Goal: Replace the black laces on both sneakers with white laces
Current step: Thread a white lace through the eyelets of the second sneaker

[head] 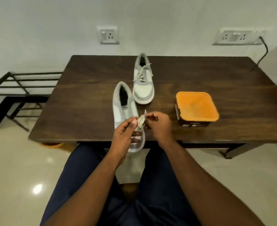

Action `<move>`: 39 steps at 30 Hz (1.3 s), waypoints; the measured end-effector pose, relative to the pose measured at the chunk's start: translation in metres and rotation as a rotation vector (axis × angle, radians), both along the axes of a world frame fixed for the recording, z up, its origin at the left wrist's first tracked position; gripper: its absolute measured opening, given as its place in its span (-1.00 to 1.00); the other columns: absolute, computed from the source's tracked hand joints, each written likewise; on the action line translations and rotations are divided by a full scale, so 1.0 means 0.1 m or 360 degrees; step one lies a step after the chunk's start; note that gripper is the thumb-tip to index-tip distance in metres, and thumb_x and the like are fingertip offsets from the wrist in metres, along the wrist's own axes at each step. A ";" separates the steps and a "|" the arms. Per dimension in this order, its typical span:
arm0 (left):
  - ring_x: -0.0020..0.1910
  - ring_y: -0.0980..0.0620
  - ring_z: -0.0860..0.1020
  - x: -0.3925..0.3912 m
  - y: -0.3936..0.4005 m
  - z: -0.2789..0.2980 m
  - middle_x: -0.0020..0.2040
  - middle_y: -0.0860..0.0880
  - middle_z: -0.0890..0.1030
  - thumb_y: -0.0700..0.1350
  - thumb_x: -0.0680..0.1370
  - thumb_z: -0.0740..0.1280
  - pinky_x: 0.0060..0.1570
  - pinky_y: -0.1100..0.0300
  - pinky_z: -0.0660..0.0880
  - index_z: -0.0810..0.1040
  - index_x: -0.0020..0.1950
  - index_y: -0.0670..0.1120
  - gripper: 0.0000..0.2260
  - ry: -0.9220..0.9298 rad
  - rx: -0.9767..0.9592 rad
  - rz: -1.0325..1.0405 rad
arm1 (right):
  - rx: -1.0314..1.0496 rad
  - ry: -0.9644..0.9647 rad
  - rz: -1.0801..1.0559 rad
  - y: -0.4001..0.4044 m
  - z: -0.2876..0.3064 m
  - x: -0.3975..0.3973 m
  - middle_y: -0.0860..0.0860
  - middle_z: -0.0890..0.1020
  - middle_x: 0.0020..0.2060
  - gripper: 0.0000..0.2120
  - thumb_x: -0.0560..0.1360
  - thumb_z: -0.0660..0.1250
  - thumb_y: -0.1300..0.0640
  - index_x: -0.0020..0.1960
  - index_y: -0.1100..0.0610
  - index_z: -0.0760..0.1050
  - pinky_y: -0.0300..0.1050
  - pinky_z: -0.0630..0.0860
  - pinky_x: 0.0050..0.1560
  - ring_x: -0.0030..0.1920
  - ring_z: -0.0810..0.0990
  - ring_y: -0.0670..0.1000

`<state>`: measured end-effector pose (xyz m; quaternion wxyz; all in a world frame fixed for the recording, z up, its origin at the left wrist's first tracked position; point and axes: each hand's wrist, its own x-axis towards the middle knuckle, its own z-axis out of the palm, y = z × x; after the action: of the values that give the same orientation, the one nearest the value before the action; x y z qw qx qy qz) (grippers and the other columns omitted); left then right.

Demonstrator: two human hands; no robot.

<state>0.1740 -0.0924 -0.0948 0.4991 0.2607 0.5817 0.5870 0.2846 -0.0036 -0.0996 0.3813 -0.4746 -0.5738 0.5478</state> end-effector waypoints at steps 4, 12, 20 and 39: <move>0.02 -0.11 0.66 -0.35 -0.33 -0.23 0.07 -0.15 0.68 -0.17 0.57 0.37 -0.03 -0.01 0.62 0.58 0.26 -0.14 -0.74 -0.0083 -0.0018 0.0126 | 0.0004 0.0039 0.0026 -0.47 -0.17 -0.42 -0.04 0.67 -0.30 -0.88 0.45 0.39 0.38 -0.11 0.20 0.65 -0.26 0.58 -0.22 -0.30 0.64 -0.17; -0.21 -0.05 0.64 -0.61 -0.25 -0.12 -0.13 -0.15 0.69 -0.30 0.55 0.35 -0.26 0.10 0.63 0.64 0.02 -0.22 -0.90 -0.0137 -0.0001 0.0700 | -0.0006 0.0176 -0.0190 -0.36 0.01 -0.47 -0.01 0.67 -0.25 -0.93 0.46 0.42 0.32 -0.09 0.20 0.64 -0.21 0.58 -0.14 -0.26 0.61 -0.15; 0.40 -0.02 0.38 -1.37 0.12 -0.01 0.48 -0.09 0.32 -0.29 0.54 0.30 0.38 0.17 0.33 0.30 0.51 -0.08 -0.46 0.0407 -0.0212 0.1354 | -0.0141 0.0478 -0.0542 -0.12 0.22 -0.18 0.03 0.65 -0.22 -0.88 0.50 0.37 0.34 -0.10 0.13 0.54 -0.19 0.57 -0.19 -0.22 0.62 -0.09; 0.16 -0.19 0.49 -0.34 0.39 -0.24 0.20 -0.17 0.45 -0.16 0.58 0.22 0.19 -0.07 0.47 0.58 0.27 -0.07 -0.71 0.1605 -0.0400 -0.0090 | -0.0202 -0.0157 -0.0139 -0.10 -0.16 -0.24 0.05 0.60 -0.38 -0.89 0.50 0.34 0.32 -0.16 0.23 0.63 -0.19 0.54 -0.38 -0.41 0.51 -0.09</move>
<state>0.1397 -0.0537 -0.1183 0.1999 0.4647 0.8087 0.3003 0.2610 -0.0138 -0.1156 0.3453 -0.5488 -0.5348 0.5418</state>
